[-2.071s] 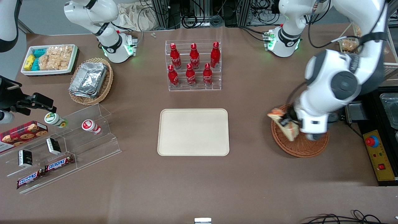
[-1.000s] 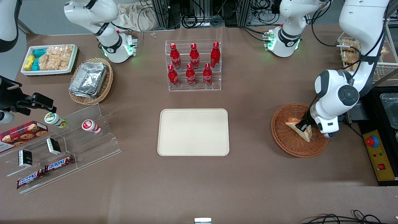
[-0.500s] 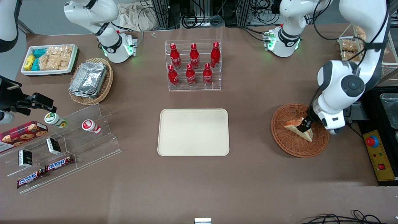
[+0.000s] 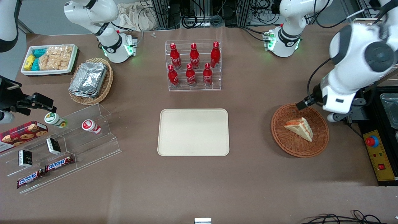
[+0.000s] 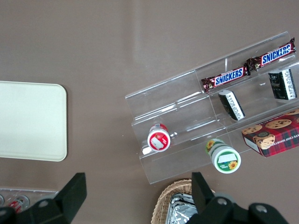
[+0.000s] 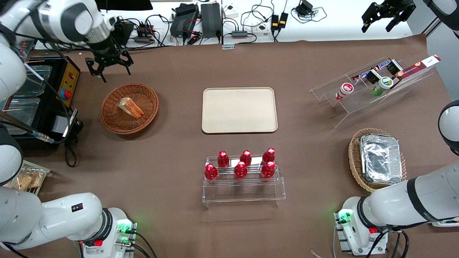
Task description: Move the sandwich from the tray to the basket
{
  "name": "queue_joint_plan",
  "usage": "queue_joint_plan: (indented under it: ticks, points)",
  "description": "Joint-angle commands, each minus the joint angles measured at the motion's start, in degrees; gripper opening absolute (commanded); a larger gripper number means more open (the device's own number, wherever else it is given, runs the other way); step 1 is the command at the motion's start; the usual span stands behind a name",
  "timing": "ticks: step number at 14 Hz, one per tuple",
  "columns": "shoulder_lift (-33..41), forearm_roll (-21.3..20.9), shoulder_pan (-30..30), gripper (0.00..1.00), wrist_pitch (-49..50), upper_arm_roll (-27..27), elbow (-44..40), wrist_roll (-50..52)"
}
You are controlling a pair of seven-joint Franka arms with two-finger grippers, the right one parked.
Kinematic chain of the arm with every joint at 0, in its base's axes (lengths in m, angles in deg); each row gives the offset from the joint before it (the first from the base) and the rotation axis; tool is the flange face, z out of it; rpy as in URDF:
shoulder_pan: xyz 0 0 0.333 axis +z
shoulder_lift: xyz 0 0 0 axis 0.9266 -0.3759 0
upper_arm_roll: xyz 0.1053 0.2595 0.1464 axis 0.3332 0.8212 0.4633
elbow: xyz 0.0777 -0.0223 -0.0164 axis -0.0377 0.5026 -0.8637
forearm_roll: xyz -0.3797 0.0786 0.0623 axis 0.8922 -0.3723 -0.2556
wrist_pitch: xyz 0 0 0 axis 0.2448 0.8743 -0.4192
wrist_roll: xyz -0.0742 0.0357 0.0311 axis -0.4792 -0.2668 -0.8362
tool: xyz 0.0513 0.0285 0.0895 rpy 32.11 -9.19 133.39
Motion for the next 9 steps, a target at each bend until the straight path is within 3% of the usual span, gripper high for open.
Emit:
queue_joint_plan:
  ticks: [1,4,6,9]
  points:
    - [-0.6,3.0,-7.6,1.00,6.7,9.6,-7.9,-12.5]
    - [-0.6,4.1,-18.2,1.00,9.8,21.5,-11.5,-27.5]
    - [-0.4,3.1,-24.7,1.00,10.6,26.0,-12.8,-28.6]
    - [-0.2,1.2,-26.2,1.00,11.4,26.3,-13.2,-28.5]
